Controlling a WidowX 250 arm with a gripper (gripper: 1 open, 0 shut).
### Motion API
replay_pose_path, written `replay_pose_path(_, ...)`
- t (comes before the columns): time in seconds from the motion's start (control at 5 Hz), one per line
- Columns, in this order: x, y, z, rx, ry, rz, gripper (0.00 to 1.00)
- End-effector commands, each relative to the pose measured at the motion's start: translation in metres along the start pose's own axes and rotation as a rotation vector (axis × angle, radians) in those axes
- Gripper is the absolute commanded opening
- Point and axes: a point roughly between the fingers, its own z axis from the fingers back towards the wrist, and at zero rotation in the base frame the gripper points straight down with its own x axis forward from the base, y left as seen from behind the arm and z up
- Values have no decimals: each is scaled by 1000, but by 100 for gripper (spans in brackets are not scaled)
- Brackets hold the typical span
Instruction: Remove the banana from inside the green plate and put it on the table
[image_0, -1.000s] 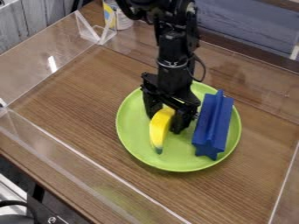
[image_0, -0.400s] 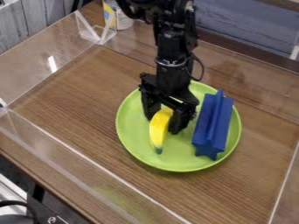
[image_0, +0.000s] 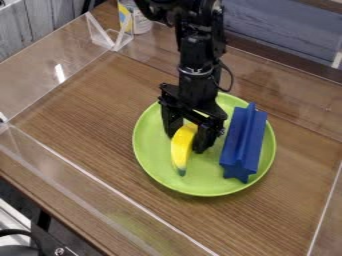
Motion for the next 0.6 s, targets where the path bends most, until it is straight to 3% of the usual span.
replay_pose_path(0.0, -2, 3, -1, -8, 12, 4, 100)
replay_pose_path(0.2, -3, 3, -1, -11, 20, 4, 100)
replay_pose_path(0.4, -2, 3, -1, -11, 22, 8, 0)
